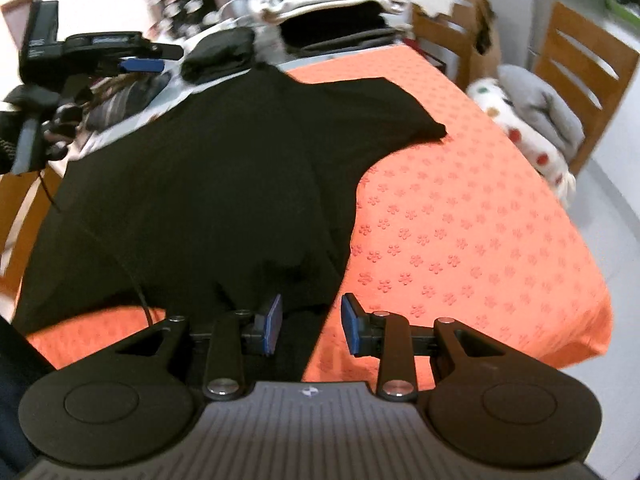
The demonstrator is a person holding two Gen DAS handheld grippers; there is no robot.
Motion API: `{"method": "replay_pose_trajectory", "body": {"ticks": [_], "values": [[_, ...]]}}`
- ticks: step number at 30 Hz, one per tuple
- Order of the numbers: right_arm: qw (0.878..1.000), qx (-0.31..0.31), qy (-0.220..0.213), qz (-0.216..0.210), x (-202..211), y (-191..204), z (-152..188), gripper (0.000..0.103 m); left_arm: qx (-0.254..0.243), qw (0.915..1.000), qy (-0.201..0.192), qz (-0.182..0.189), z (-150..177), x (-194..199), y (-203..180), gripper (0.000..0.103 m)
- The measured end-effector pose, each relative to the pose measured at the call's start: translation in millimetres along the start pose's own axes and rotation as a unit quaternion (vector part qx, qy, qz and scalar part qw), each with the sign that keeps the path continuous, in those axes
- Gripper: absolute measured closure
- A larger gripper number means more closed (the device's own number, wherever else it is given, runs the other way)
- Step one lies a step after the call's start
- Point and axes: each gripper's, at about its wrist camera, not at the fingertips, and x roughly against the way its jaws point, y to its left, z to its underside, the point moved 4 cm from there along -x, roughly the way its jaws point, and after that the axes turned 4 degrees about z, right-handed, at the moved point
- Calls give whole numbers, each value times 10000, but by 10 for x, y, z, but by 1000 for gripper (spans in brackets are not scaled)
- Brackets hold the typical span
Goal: Fold clothes
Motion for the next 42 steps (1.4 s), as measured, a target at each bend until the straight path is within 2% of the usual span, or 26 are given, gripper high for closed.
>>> {"method": "replay_pose_trajectory", "body": {"ticks": [6,13,19,23,27,29,32,33,34,37,42], "values": [[9949,950,7,-351,84,-85,-59,66,-32,9997,166,-177,493,358,-485,34],[9747,2007,12,-980,20,-158,-130,66,85,9973,149,-715,938,574,-1099,30],[9534,2643,-89,-1453,-50,-196,-197,65,255,9931,209,-1127,1355,522,-1532,30],[9445,2914,-105,-1516,-103,-239,-227,66,509,9902,278,-1267,1622,334,-1716,30],[9449,2892,-105,-1531,-99,-372,-267,66,1100,9851,192,-1306,1764,77,-1778,40],[9466,2850,-92,-1506,-74,-447,-268,65,1214,9839,162,-1298,1776,-14,-1786,44],[9494,2777,-87,-1463,-42,-545,-258,65,1380,9820,116,-1286,1793,-151,-1797,57],[9506,2740,-91,-1455,-33,-573,-255,65,1435,9813,101,-1281,1799,-196,-1801,71],[9518,2703,-95,-1447,-25,-601,-253,66,1462,9813,146,-1247,1808,-225,-1793,93],[9546,2626,-101,-1404,-17,-667,-247,66,1594,9800,91,-1189,1795,-178,-1794,96],[9581,2505,-173,-1382,29,-718,-268,66,1849,9768,175,-1069,1691,128,-1721,96]]}}
